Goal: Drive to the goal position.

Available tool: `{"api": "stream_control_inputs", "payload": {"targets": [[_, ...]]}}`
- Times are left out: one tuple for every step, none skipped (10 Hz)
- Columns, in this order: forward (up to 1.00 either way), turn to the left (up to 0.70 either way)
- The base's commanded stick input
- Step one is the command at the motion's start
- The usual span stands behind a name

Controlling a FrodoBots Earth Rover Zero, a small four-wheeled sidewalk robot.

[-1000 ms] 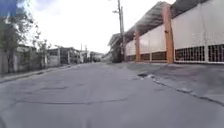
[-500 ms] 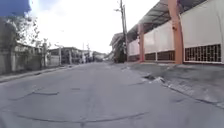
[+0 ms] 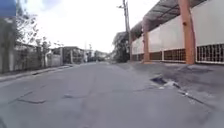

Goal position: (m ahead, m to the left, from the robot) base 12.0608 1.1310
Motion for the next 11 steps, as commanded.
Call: {"api": "stream_control_inputs", "payload": {"targets": [[1.00, 0.05], [1.00, 0.05], [1.00, 0.05], [1.00, 0.06], [1.00, 0.06], [1.00, 0.06], [1.00, 0.06], [1.00, 0.06], [1.00, 0.06], [1.00, 0.06], [1.00, 0.06]]}}
